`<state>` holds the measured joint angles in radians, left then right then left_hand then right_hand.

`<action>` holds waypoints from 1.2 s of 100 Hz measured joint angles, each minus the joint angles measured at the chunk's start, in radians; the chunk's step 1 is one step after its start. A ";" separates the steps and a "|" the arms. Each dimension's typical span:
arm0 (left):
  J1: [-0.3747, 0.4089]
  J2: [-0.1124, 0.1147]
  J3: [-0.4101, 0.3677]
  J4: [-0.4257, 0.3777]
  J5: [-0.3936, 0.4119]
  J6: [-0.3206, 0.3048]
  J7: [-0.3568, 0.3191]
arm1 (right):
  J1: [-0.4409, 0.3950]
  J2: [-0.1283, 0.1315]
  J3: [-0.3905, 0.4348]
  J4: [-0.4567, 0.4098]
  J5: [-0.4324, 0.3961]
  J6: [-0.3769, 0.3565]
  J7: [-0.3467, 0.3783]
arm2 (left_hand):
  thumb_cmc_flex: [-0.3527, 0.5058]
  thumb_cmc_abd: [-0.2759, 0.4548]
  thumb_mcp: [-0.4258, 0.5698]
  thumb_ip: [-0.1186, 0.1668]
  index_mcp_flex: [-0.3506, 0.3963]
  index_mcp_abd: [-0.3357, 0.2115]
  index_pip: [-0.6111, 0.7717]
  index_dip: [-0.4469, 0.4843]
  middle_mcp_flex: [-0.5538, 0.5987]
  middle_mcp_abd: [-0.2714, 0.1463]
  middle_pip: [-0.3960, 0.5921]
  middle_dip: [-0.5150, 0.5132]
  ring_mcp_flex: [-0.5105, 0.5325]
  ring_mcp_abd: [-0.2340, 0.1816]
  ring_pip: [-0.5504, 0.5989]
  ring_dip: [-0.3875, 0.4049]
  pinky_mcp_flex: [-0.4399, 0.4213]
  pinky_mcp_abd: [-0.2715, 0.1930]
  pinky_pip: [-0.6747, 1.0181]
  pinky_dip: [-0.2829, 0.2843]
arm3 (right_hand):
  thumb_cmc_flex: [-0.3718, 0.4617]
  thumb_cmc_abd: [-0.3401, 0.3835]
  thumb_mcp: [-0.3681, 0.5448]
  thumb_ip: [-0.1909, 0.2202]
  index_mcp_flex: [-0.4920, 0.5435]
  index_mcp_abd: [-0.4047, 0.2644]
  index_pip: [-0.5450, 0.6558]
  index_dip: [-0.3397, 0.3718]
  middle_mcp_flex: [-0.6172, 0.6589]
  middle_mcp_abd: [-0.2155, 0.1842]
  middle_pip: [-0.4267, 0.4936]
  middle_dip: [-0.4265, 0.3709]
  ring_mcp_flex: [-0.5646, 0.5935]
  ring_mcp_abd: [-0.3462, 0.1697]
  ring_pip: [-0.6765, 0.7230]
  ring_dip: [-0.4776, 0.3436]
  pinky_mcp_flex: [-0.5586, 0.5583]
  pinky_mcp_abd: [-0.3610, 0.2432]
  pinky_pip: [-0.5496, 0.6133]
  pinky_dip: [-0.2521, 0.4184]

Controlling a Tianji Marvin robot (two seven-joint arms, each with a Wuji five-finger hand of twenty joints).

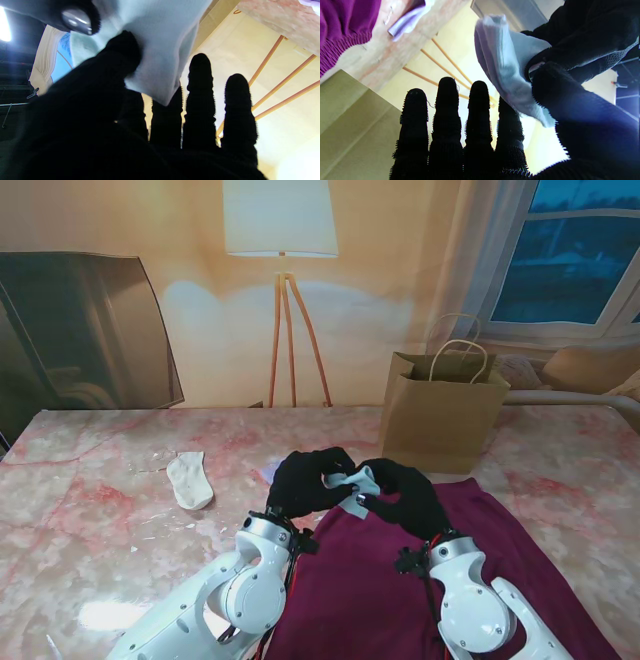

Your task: Fold the socks and the shorts into the kraft paper bag

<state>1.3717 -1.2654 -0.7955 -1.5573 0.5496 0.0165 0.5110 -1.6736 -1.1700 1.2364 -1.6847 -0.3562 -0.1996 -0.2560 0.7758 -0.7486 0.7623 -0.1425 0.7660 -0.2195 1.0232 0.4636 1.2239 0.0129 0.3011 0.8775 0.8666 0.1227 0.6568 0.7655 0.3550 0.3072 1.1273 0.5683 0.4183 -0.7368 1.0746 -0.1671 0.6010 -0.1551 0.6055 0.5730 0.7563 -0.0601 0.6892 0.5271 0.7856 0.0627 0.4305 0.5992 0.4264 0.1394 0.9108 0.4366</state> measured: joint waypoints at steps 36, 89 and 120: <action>0.016 -0.002 -0.009 -0.009 0.000 0.003 0.011 | 0.009 -0.013 -0.012 0.008 -0.017 -0.005 -0.041 | 0.000 -0.044 0.052 0.000 -0.068 -0.003 0.039 0.143 0.051 0.000 -0.031 -0.077 0.032 0.000 0.000 -0.016 0.044 0.001 0.023 0.000 | 0.144 -0.001 0.050 -0.070 0.137 -0.155 0.286 -0.075 0.275 -0.016 -0.027 0.080 0.174 -0.009 0.129 0.030 0.112 0.021 0.165 0.070; 0.032 0.006 -0.036 -0.010 -0.018 -0.070 -0.032 | 0.035 -0.030 -0.029 0.035 -0.024 -0.016 -0.111 | -0.076 0.062 0.126 -0.002 -0.152 0.157 -0.253 0.059 -0.191 0.003 0.011 -0.313 -0.067 0.000 -0.099 -0.077 -0.069 -0.009 -0.070 0.000 | 0.142 -0.001 0.067 -0.099 0.203 -0.155 0.313 -0.035 0.398 0.035 0.060 0.050 0.305 0.015 0.388 0.150 0.262 0.037 0.387 0.175; 0.076 0.032 -0.100 -0.039 -0.016 -0.104 -0.117 | 0.039 -0.039 -0.019 0.024 0.009 0.019 -0.126 | -0.216 0.128 0.064 -0.002 -0.229 0.274 -0.605 -0.136 -0.505 0.067 -0.046 -0.507 -0.281 0.024 -0.309 -0.210 -0.229 -0.007 -0.314 -0.024 | 0.142 -0.002 0.077 -0.099 0.203 -0.154 0.311 0.000 0.398 0.041 0.073 0.064 0.305 0.016 0.404 0.164 0.264 0.038 0.388 0.189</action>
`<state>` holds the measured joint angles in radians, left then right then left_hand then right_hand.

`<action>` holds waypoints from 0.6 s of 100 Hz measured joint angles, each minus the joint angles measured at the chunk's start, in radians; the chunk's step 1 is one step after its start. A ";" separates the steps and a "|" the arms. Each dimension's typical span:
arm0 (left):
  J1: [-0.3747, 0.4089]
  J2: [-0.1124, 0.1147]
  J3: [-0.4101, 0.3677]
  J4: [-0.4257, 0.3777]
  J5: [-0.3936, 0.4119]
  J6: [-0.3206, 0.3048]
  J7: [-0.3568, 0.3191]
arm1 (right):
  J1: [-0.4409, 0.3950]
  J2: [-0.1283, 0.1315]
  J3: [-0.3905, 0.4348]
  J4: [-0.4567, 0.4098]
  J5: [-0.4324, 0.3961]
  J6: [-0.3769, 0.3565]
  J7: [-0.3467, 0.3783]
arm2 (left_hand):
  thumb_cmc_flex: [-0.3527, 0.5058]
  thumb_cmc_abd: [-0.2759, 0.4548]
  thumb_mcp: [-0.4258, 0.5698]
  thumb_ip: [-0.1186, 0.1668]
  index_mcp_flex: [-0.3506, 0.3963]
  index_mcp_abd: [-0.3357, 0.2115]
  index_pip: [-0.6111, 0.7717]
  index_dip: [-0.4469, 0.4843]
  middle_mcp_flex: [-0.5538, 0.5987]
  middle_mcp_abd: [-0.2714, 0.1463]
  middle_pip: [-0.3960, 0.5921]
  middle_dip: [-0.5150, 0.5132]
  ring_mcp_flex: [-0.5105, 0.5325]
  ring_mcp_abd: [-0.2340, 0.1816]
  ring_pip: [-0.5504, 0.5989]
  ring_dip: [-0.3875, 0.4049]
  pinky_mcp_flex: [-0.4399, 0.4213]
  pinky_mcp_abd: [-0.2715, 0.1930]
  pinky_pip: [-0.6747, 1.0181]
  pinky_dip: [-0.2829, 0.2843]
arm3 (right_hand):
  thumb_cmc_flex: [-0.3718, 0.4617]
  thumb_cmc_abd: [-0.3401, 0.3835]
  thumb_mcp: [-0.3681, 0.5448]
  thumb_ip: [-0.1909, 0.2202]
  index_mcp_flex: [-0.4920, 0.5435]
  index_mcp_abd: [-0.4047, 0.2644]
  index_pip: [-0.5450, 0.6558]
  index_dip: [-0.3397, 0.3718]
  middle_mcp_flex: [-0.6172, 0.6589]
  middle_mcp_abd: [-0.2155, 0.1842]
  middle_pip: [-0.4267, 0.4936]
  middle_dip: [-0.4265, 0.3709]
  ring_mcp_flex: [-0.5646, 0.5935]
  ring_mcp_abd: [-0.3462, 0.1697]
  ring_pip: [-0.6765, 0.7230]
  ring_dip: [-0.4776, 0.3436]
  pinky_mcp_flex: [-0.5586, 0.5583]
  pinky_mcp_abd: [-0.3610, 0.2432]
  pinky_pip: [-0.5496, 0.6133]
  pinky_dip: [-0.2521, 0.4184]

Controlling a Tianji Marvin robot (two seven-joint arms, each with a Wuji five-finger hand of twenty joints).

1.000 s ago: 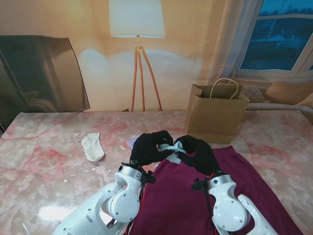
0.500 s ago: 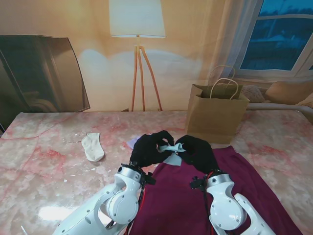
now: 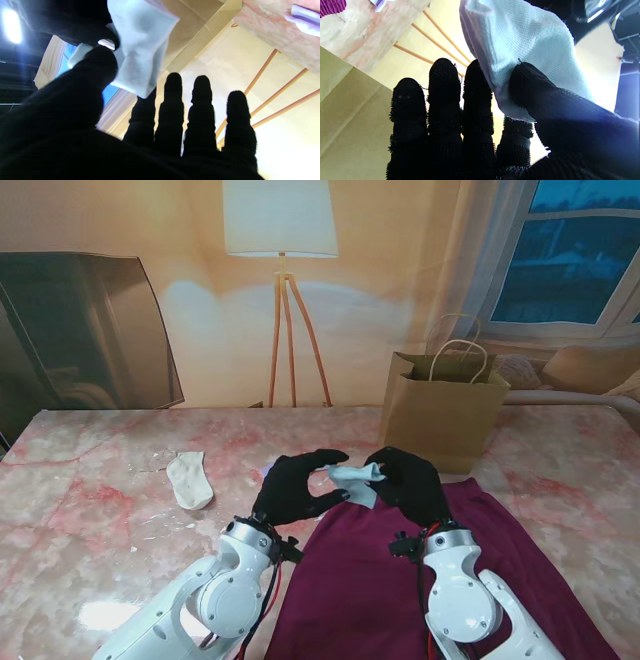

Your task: Fold the socks and the shorts into the kraft paper bag

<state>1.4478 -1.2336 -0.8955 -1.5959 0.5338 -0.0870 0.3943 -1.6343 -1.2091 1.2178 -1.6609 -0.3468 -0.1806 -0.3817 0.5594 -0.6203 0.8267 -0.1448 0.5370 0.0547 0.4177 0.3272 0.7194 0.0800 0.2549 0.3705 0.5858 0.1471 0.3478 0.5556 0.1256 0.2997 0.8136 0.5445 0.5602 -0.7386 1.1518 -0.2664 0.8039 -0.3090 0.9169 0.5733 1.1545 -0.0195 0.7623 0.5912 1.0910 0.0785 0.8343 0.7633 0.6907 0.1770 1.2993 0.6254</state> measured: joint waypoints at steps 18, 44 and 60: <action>0.047 0.018 -0.057 -0.027 0.016 -0.006 -0.020 | 0.000 -0.001 0.010 -0.012 0.009 0.013 0.004 | -0.028 0.054 -0.085 0.000 -0.009 0.007 -0.031 -0.023 -0.081 0.011 -0.030 -0.024 -0.061 0.003 -0.093 -0.087 -0.046 0.001 -0.119 -0.041 | 0.000 0.000 0.000 0.000 0.000 0.000 0.000 0.002 0.000 0.001 0.000 0.000 0.000 0.000 0.000 0.000 0.000 0.000 0.000 0.001; 0.093 0.046 -0.141 -0.055 0.028 -0.008 -0.109 | -0.005 0.000 0.043 -0.046 -0.006 0.032 0.021 | -0.028 0.112 -0.152 0.000 -0.033 0.007 -0.078 -0.033 -0.142 0.011 -0.066 -0.053 -0.124 0.001 -0.147 -0.159 -0.048 -0.068 -0.248 -0.158 | 0.000 0.000 0.000 0.000 0.000 0.000 -0.001 0.003 0.000 0.001 0.000 0.000 0.000 0.000 0.000 0.000 0.000 0.000 0.000 0.005; 0.113 0.057 -0.172 -0.069 0.046 0.001 -0.110 | -0.010 0.002 0.074 -0.073 -0.019 0.045 0.040 | -0.028 0.127 -0.161 0.000 -0.033 0.007 -0.078 -0.034 -0.142 0.011 -0.066 -0.062 -0.117 -0.004 -0.147 -0.169 -0.048 -0.069 -0.250 -0.181 | 0.000 0.000 0.000 0.000 0.000 0.001 -0.001 0.003 0.000 0.001 0.000 0.000 0.000 0.000 0.000 0.000 0.000 0.000 0.000 0.005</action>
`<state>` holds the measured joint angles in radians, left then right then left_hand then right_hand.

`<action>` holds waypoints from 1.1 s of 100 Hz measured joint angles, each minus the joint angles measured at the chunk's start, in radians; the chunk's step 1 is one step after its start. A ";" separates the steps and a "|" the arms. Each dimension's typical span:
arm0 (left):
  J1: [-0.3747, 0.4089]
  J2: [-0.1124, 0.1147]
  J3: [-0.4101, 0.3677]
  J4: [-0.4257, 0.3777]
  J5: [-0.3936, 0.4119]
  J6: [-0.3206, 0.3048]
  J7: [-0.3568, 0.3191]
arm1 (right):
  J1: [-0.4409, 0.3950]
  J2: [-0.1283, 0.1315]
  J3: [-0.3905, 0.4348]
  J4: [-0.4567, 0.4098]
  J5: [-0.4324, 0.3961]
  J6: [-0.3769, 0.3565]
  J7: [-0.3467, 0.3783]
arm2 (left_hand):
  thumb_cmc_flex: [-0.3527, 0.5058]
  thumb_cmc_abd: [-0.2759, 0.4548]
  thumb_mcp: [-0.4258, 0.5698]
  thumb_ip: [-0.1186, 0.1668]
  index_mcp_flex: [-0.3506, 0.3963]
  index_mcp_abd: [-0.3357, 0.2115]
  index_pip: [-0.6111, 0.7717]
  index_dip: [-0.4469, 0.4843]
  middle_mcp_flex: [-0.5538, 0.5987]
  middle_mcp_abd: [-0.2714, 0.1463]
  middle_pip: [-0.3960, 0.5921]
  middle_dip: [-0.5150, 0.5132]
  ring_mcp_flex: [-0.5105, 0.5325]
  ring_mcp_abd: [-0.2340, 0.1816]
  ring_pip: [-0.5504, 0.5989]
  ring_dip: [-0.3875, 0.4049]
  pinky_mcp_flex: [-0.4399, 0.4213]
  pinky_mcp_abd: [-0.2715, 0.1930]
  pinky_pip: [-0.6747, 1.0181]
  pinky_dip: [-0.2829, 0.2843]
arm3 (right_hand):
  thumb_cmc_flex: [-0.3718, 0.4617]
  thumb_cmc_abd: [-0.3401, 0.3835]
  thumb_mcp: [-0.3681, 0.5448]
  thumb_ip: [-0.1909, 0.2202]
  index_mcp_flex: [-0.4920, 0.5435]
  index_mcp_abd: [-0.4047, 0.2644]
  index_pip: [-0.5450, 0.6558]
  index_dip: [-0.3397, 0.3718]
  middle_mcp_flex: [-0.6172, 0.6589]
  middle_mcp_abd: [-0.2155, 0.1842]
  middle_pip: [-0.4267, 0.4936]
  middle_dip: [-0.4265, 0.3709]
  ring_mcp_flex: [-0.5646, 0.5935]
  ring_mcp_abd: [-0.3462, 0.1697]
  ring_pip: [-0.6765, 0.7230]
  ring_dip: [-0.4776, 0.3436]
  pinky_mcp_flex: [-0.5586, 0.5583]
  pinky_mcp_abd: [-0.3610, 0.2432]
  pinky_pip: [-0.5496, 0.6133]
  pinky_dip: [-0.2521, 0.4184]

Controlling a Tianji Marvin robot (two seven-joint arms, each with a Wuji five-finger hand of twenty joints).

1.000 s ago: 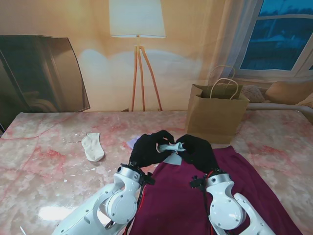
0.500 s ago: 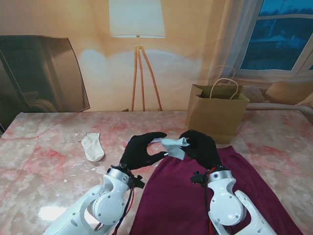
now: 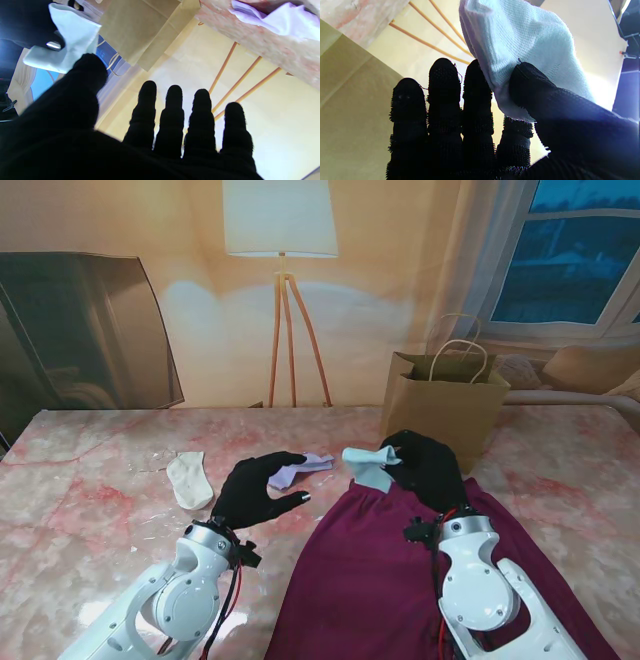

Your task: Fold the socks and the shorts into the kraft paper bag

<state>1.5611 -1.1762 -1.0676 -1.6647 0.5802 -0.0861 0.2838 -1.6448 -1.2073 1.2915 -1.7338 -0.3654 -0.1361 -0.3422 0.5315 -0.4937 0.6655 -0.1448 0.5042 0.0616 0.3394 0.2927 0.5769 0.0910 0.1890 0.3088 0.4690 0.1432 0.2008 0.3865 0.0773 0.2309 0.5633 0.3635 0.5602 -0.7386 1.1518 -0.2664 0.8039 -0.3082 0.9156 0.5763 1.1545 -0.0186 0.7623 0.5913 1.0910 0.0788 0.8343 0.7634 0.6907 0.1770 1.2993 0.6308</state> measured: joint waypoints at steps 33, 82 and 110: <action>0.048 0.012 -0.076 -0.037 0.021 0.013 -0.043 | 0.005 0.011 0.075 -0.024 -0.024 0.017 0.050 | 0.000 0.024 -0.024 0.000 0.000 -0.001 -0.001 0.000 0.000 0.000 0.000 -0.001 0.000 -0.008 0.000 -0.006 -0.001 -0.013 0.000 -0.018 | 0.000 0.000 0.000 0.000 0.000 0.000 0.000 0.000 0.000 0.000 0.000 0.000 0.000 0.000 0.000 0.000 0.000 0.000 0.000 0.002; 0.077 0.024 -0.094 -0.070 0.024 0.033 -0.048 | -0.060 0.024 0.251 -0.113 -0.092 0.040 0.085 | 0.000 0.033 -0.039 0.013 0.014 -0.001 -0.002 0.000 0.000 0.000 0.000 -0.001 -0.030 -0.009 0.000 -0.010 -0.008 -0.012 0.000 -0.034 | 0.000 0.000 0.000 0.000 0.000 0.000 0.000 0.000 0.000 0.000 0.000 0.000 0.000 0.000 0.000 0.000 0.000 0.000 0.000 0.004; 0.073 0.024 -0.090 -0.051 0.025 0.033 -0.044 | -0.091 0.026 0.322 -0.161 -0.117 0.060 0.074 | 0.000 0.033 -0.039 0.014 0.014 -0.001 -0.002 0.000 0.000 0.000 0.000 -0.001 -0.040 -0.009 0.000 -0.010 -0.012 -0.012 -0.001 -0.034 | 0.000 0.000 0.000 0.000 0.000 0.000 0.000 0.000 0.000 0.000 0.000 0.000 0.000 0.000 0.000 0.000 0.000 0.000 0.000 0.010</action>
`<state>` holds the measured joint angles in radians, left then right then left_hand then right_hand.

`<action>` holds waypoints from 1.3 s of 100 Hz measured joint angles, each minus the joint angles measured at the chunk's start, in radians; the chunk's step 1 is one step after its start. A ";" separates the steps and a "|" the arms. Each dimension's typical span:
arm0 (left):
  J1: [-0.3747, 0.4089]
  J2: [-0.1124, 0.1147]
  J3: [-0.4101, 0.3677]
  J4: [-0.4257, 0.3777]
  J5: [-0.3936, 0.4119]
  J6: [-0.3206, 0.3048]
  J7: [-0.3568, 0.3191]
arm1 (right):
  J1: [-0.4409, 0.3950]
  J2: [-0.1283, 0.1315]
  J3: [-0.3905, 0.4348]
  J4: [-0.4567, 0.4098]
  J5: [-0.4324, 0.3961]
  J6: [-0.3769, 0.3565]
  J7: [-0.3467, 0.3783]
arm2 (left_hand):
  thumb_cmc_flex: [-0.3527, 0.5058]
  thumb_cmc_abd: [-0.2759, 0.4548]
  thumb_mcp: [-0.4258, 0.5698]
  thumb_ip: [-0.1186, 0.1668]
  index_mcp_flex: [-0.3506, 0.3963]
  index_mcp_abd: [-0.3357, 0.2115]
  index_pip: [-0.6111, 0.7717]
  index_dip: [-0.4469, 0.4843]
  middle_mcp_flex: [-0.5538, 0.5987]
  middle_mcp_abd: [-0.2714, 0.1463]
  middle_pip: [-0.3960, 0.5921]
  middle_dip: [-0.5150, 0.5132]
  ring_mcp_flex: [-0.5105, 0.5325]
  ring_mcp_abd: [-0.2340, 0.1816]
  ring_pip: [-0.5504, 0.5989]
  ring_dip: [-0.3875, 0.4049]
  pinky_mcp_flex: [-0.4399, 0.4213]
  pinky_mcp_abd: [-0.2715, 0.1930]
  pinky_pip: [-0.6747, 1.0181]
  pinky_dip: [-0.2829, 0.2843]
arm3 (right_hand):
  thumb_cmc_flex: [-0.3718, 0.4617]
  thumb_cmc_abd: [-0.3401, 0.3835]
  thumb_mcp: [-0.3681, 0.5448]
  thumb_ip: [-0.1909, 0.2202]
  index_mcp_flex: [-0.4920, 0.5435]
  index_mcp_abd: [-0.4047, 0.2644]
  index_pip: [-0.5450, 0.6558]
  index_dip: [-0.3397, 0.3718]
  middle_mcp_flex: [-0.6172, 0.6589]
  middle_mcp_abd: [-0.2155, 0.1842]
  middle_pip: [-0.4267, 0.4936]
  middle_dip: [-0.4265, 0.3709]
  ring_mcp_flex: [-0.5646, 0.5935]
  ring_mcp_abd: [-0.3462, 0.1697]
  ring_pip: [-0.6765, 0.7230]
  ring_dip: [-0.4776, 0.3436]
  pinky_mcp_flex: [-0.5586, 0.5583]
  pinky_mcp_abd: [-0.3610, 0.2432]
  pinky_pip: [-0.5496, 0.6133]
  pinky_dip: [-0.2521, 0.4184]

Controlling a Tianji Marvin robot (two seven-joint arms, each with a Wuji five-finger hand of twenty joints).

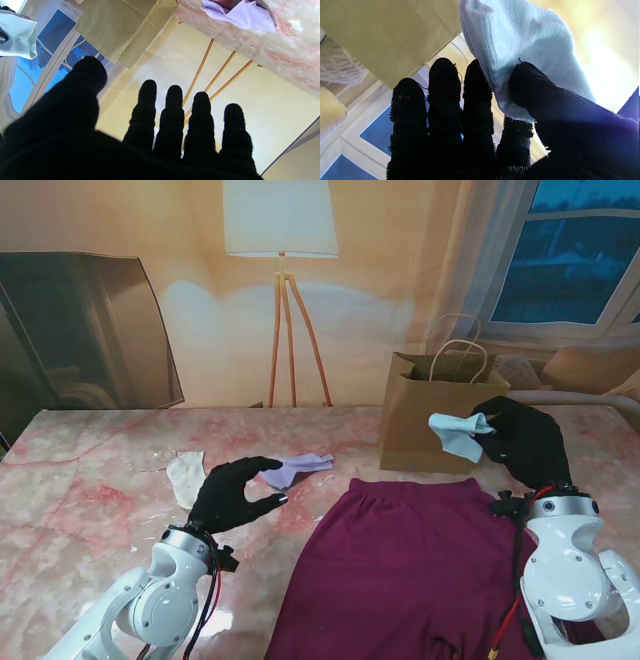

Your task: Fold the socks and the shorts into the kraft paper bag

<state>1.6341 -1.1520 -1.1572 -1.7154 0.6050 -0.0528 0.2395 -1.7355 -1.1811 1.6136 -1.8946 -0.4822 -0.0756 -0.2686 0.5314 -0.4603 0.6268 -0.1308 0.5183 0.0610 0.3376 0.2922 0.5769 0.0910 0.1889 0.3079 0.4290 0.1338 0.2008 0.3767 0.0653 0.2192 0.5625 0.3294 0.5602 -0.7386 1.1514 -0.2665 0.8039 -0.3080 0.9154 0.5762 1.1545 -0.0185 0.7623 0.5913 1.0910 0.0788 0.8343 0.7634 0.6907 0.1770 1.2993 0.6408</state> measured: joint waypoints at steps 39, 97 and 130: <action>-0.002 -0.001 0.000 0.016 0.002 0.000 0.011 | 0.063 0.013 0.080 0.013 -0.094 0.039 0.031 | 0.000 0.000 0.000 0.008 0.000 0.000 0.000 0.000 0.000 0.000 0.000 0.000 0.000 0.000 0.000 0.000 -0.002 0.000 0.000 0.000 | 0.000 0.000 -0.001 0.000 0.000 0.000 0.000 0.000 0.000 0.000 0.000 0.000 0.000 0.000 0.000 0.000 0.000 0.000 0.000 0.001; -0.012 -0.003 -0.002 0.049 -0.009 -0.008 0.017 | 0.225 0.033 0.104 0.117 -0.228 0.134 0.025 | 0.000 0.000 0.000 0.008 0.000 0.000 0.000 0.000 0.000 0.000 0.000 -0.001 0.000 0.000 0.000 0.000 -0.010 0.002 -0.002 0.000 | 0.000 0.001 -0.002 0.000 0.000 0.000 0.000 0.000 0.000 0.000 0.000 0.000 0.000 0.000 0.000 0.000 0.000 0.000 0.000 0.001; -0.038 -0.004 0.009 0.083 -0.022 -0.014 0.019 | 0.341 0.038 0.067 0.207 -0.237 0.176 0.007 | 0.000 0.000 0.000 0.008 0.000 0.000 0.000 0.000 0.000 0.000 0.000 -0.001 0.000 -0.001 0.000 0.000 -0.011 0.002 -0.002 0.000 | 0.000 0.003 -0.005 0.000 0.000 0.000 0.000 -0.001 0.000 0.000 0.000 0.000 0.000 0.000 0.000 0.000 0.000 0.000 0.000 0.001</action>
<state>1.5958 -1.1556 -1.1480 -1.6320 0.5828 -0.0664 0.2581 -1.3949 -1.1433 1.6808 -1.6873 -0.7195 0.1005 -0.2616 0.5314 -0.4603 0.6266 -0.1224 0.5185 0.0608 0.3375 0.2922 0.5769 0.0910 0.1886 0.3065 0.4290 0.1327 0.2008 0.3766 0.0543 0.2211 0.5609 0.3294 0.5602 -0.7360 1.1469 -0.2665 0.8039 -0.3080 0.9154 0.5756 1.1541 -0.0185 0.7623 0.5912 1.0910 0.0788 0.8343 0.7634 0.6907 0.1770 1.2993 0.6423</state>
